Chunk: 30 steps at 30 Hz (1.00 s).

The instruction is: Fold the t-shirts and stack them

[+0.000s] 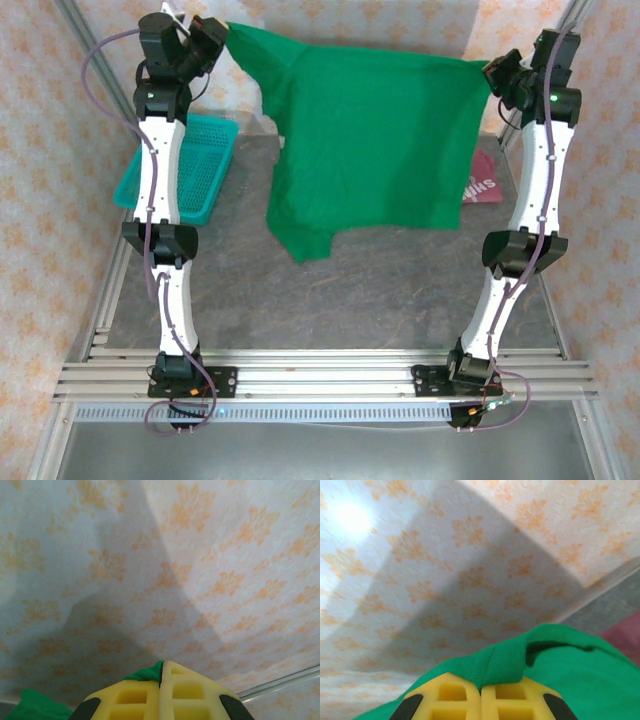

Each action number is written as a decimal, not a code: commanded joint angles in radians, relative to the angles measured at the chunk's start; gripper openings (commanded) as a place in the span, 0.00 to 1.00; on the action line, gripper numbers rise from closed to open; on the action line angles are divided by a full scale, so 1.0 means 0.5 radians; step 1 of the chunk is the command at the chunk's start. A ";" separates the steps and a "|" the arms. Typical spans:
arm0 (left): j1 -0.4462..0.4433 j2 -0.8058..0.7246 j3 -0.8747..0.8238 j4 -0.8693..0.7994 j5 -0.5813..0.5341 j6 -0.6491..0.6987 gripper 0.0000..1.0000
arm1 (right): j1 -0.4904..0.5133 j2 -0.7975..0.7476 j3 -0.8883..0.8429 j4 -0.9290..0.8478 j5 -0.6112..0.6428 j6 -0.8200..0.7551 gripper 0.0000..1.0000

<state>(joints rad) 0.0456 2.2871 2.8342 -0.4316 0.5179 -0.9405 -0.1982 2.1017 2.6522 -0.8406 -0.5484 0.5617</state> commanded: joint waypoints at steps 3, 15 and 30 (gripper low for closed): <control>0.092 -0.179 0.127 0.365 -0.004 0.016 0.00 | -0.104 -0.069 0.115 0.371 -0.110 0.166 0.00; -0.128 -0.903 -0.670 -0.907 0.165 1.157 0.00 | -0.113 -1.128 -1.872 0.802 -0.249 0.019 0.00; -0.149 -3.052 -4.386 -0.732 -0.673 0.427 0.60 | -0.113 -2.468 -4.095 0.168 0.206 0.237 0.45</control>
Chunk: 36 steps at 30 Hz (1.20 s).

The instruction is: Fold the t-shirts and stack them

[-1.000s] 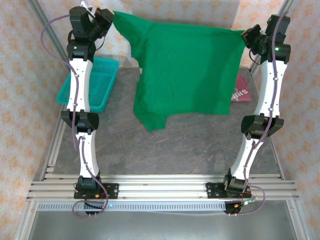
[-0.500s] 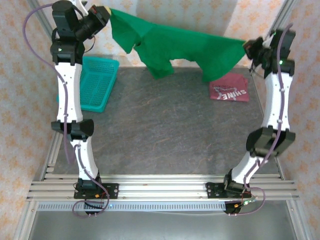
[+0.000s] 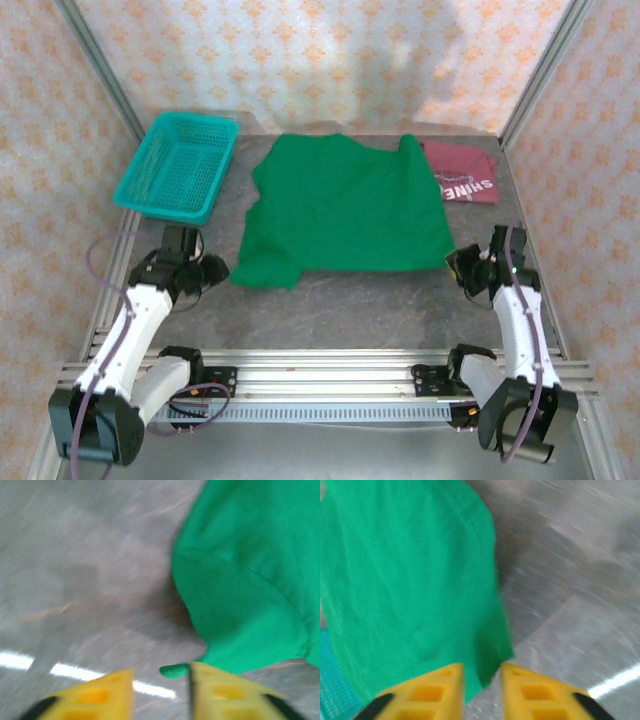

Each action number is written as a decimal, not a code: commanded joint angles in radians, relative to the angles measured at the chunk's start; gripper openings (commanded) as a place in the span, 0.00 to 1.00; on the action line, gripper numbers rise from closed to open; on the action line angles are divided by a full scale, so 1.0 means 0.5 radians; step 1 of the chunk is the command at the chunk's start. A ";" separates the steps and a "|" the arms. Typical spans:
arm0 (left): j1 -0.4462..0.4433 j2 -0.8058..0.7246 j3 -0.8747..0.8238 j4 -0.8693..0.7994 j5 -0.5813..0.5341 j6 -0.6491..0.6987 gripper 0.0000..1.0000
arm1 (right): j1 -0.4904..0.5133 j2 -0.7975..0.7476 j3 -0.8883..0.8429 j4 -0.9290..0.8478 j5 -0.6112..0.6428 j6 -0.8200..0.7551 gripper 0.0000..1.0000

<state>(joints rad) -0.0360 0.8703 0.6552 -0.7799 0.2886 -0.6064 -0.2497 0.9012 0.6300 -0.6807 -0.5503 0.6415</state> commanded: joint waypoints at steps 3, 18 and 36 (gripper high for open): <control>0.014 -0.348 -0.044 0.002 -0.206 -0.370 0.92 | -0.011 -0.053 -0.027 -0.142 0.217 0.086 0.62; -0.244 1.154 1.102 0.217 -0.191 -0.049 0.87 | 0.414 0.627 0.783 -0.019 0.184 -0.024 0.75; -0.202 2.520 1.793 0.350 -0.465 -0.264 0.65 | 0.483 1.886 1.099 0.551 0.541 0.134 0.40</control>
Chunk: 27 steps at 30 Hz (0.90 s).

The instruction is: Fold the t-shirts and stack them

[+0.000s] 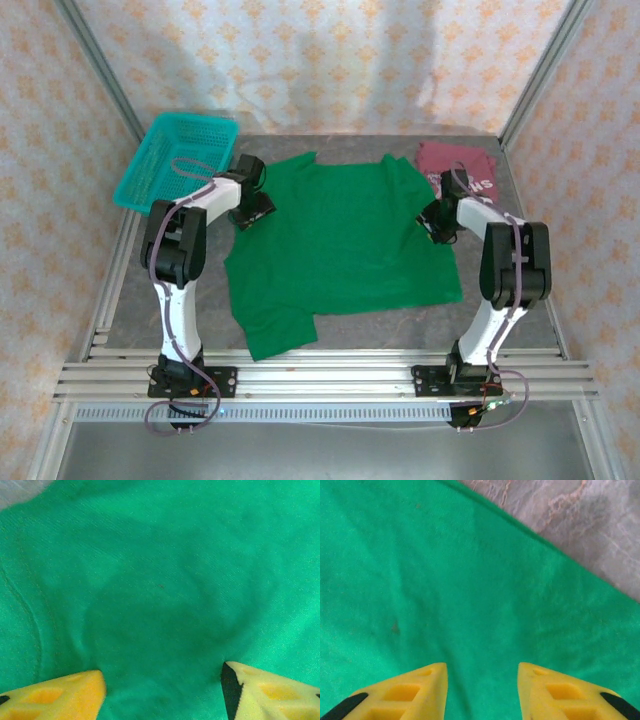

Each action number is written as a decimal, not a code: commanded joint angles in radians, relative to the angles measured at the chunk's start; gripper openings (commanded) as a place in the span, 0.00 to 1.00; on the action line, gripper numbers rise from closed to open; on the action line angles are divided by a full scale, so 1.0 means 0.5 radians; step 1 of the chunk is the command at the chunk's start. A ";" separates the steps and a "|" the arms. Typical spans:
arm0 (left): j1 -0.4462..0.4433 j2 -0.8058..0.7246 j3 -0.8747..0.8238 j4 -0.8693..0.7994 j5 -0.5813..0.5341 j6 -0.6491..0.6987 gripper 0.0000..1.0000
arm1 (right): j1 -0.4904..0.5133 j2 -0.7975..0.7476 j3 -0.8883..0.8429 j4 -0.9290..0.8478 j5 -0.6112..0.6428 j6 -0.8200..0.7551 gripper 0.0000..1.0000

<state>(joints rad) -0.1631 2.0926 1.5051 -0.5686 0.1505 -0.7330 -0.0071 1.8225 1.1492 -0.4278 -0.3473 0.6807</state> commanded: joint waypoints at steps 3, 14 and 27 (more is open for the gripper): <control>0.103 0.203 0.223 -0.162 -0.258 0.057 0.63 | -0.001 0.053 0.032 0.052 0.185 0.119 0.40; 0.176 0.763 1.178 -0.474 -0.192 0.373 0.63 | -0.001 0.115 -0.031 0.041 0.229 0.258 0.40; 0.100 0.064 0.736 -0.220 0.288 0.349 0.89 | -0.001 -0.427 -0.105 -0.153 0.117 0.005 0.59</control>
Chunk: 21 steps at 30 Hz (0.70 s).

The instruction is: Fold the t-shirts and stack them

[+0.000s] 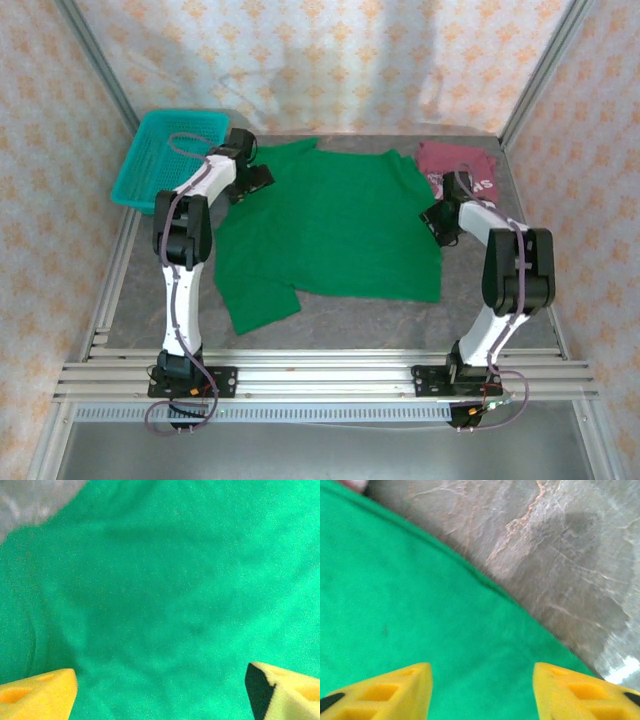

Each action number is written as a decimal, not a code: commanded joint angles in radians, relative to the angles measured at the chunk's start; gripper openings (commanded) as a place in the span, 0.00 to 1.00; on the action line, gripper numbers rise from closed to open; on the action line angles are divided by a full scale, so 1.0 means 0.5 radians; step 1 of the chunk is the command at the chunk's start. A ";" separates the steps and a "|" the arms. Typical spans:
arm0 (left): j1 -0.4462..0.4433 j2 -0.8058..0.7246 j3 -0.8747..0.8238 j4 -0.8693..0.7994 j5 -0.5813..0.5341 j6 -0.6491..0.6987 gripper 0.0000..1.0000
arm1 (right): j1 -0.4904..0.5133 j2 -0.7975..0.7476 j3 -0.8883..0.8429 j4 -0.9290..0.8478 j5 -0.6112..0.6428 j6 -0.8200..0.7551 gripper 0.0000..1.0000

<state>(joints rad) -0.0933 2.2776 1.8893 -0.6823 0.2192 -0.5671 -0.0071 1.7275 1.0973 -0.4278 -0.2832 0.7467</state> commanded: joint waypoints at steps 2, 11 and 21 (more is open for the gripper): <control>-0.066 -0.480 -0.047 -0.053 0.196 0.023 0.91 | -0.001 -0.415 -0.005 -0.365 -0.046 -0.213 0.64; -0.177 -1.382 -0.665 -0.173 0.225 -0.073 0.92 | -0.001 -1.213 -0.326 -0.999 -0.196 -0.335 0.67; -0.264 -2.568 -1.888 -0.713 0.117 -0.349 0.88 | -0.004 -1.301 -0.752 -0.679 -0.550 -0.342 0.65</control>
<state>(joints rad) -0.2070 1.0920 1.0283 -0.8719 0.3222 -0.6876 -0.0071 1.0683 0.7540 -0.8379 -0.4927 0.5854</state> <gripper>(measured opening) 0.888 0.652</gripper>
